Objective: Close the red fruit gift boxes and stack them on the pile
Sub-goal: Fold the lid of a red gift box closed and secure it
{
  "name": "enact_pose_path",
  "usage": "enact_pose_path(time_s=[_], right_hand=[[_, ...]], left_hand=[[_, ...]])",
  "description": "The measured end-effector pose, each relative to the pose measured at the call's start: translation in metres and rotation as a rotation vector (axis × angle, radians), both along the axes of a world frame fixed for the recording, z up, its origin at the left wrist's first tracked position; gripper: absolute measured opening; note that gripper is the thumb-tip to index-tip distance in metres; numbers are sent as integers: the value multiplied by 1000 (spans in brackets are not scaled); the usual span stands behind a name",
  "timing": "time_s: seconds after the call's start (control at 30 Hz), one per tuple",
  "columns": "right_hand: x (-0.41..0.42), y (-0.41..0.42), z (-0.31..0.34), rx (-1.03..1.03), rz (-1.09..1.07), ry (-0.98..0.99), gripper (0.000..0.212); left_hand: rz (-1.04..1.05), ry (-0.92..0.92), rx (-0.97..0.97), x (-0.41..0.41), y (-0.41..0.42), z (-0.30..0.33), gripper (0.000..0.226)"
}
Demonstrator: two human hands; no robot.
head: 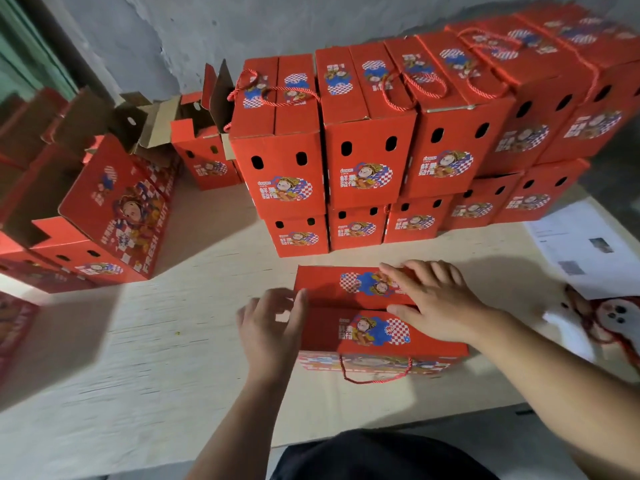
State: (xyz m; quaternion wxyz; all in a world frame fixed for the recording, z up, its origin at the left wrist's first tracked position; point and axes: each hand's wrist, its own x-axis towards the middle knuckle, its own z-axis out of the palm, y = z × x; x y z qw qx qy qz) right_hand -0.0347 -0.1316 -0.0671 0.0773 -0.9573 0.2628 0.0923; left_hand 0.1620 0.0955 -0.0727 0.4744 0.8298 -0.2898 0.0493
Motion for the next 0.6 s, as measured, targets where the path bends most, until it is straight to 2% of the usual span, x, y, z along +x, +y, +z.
enact_pose_path(time_s=[0.07, 0.13, 0.2, 0.23, 0.3, 0.33, 0.43, 0.5, 0.6], right_hand=[[2, 0, -5, -8, 0, 15, 78], [3, -1, -8, -6, 8, 31, 85], [3, -1, -9, 4, 13, 36, 88], [2, 0, -10, 2, 10, 26, 87], [0, 2, -9, -33, 2, -25, 87], [-2, 3, -9, -52, 1, -69, 85], [-6, 3, -14, -27, -16, -211, 71], [-4, 2, -15, -23, -52, -228, 65], [2, 1, -15, -72, -86, -165, 69]], left_hand=[[-88, -193, 62, 14, -11, 8, 35], [-344, -236, 274, 27, -27, 16, 60], [-545, -170, 592, 35, -38, 11, 82], [-597, -59, 681, 35, -41, 9, 86], [-599, 182, 661, 35, -43, 4, 88], [-574, 229, 616, 34, -44, 1, 84], [-486, 152, 589, 25, -44, -4, 70], [-432, 167, 578, 20, -42, -7, 76], [-352, 217, 581, 17, -43, -7, 89]])
